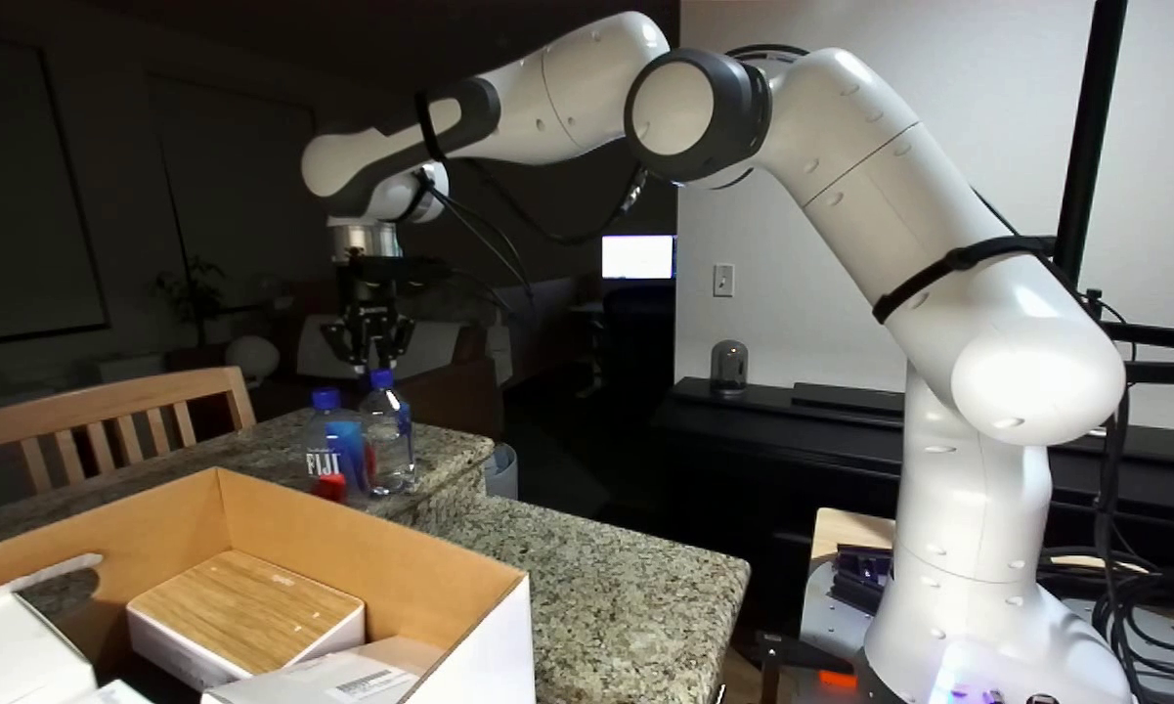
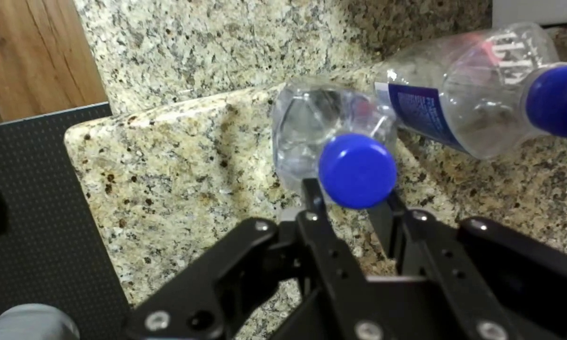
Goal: Pick the bottles from the counter and put them in the box
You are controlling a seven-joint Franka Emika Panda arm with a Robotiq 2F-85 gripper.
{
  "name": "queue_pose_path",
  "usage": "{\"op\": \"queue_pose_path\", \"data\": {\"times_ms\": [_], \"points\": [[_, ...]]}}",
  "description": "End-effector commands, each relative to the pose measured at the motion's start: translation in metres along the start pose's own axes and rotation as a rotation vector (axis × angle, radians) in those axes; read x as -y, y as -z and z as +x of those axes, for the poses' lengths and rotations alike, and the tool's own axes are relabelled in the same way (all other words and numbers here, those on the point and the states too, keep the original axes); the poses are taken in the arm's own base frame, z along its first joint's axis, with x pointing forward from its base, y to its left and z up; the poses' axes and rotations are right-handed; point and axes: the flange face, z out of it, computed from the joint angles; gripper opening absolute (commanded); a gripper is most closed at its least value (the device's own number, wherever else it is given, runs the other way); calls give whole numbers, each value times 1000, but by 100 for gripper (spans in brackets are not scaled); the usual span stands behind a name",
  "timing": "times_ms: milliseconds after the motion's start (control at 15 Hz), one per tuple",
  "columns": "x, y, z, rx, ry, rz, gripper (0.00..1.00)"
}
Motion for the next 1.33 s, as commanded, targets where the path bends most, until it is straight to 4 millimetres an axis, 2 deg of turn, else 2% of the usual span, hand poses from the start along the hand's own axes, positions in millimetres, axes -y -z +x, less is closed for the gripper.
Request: {"op": "queue_pose_path", "data": {"times_ms": [0,133,333,400,467,733,1133,1267], "points": [[3,2,6,22,-26,-10,9],[4,4,8,23,-31,-15,5],[6,17,8,8,-46,-21,9],[5,20,9,3,-56,-19,32],[3,23,10,0,-67,-19,33],[0,28,9,4,-96,-25,58],[2,15,3,75,-92,-34,97],[3,10,1,102,-92,-40,100]]}}
